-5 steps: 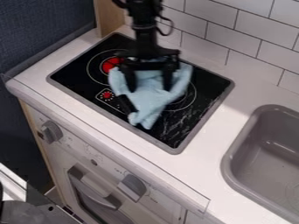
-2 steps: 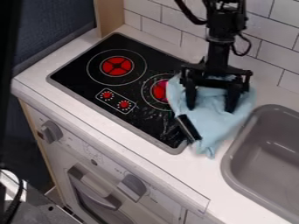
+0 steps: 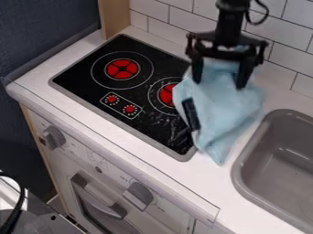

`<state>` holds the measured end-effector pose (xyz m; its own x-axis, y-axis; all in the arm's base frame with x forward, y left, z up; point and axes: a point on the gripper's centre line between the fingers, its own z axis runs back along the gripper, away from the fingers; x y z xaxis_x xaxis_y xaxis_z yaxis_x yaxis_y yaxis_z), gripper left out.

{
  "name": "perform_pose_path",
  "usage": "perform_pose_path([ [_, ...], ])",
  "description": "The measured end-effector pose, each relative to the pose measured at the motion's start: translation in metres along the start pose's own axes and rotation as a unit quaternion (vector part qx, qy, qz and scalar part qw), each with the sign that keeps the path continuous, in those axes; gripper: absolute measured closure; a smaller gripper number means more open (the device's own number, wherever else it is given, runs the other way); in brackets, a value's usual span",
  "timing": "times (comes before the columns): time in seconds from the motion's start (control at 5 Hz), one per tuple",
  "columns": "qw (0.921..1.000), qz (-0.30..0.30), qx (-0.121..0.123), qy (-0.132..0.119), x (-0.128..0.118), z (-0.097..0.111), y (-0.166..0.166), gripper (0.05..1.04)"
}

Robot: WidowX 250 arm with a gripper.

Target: Move the cloth from left to right

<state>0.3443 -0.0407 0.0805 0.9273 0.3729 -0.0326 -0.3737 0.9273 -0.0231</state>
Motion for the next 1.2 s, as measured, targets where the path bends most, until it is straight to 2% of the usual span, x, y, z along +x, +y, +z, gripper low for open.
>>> perform_pose_path([
  [0.2,0.9994,-0.002,-0.021,-0.026,0.0,0.023,-0.002,0.083],
  [0.4,0.9983,0.015,-0.056,-0.009,-0.01,0.041,0.0,0.083],
  [0.6,0.9954,0.055,-0.078,-0.01,-0.024,0.052,0.036,0.083],
  [0.8,0.993,0.085,-0.076,0.031,-0.033,0.036,0.089,0.083],
  [1.2,0.993,0.108,-0.044,0.015,-0.033,0.037,0.139,0.083],
])
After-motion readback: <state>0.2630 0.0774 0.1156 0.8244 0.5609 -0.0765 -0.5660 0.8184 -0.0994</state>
